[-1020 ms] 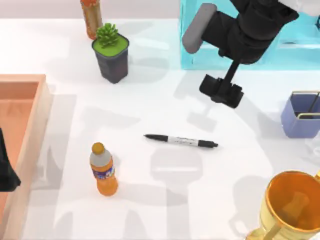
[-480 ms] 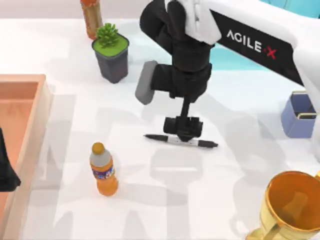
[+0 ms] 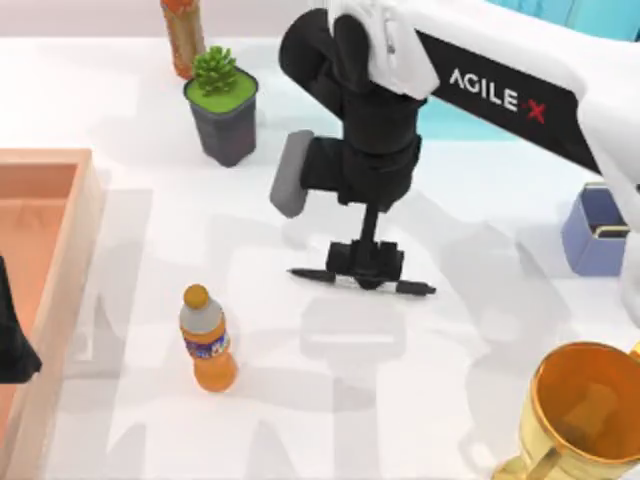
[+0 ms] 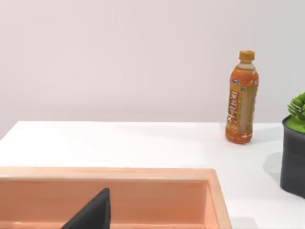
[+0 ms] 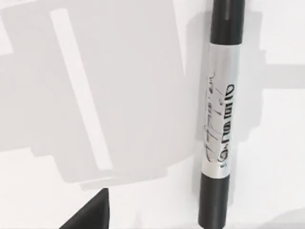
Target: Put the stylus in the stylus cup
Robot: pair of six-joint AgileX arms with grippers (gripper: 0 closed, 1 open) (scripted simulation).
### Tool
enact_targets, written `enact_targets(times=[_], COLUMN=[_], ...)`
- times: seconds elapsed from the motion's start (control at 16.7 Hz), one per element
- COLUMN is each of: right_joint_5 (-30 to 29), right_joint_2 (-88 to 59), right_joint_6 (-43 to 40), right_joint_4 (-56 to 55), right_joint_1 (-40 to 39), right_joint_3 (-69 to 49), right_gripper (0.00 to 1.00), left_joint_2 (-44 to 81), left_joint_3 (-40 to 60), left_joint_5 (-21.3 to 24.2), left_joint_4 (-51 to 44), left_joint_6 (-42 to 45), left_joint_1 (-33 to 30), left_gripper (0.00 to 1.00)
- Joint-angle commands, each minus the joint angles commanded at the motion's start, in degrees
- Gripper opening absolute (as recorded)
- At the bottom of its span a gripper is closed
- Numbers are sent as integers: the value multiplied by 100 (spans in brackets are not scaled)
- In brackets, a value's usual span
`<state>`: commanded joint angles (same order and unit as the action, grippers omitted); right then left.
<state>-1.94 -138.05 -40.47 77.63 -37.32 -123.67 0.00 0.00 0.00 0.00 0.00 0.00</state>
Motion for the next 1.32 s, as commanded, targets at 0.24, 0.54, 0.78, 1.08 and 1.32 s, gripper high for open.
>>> enact_targets(times=[0.24, 0.54, 0.78, 1.08, 1.32], right_joint_5=[-2, -4, -4, -4, -4], right_joint_2=[-149, -298, -298, -298, -298], right_joint_6=[-5, -12, -12, -12, -12], right_joint_4=[-1022, -1795, -1795, -1795, -1795], right_joint_1=[6, 8, 8, 8, 8], right_joint_3=[801, 1473, 1473, 1473, 1473], right_gripper=[100, 100, 92, 55, 25], left_joint_2=[0, 0, 0, 0, 0], left_joint_3=[0, 0, 0, 0, 0], left_joint_5=[0, 0, 0, 0, 0], left_joint_4=[0, 0, 0, 0, 0], left_joint_6=[0, 0, 0, 0, 0], left_joint_1=[0, 0, 0, 0, 0], left_gripper=[100, 100, 100, 100, 100])
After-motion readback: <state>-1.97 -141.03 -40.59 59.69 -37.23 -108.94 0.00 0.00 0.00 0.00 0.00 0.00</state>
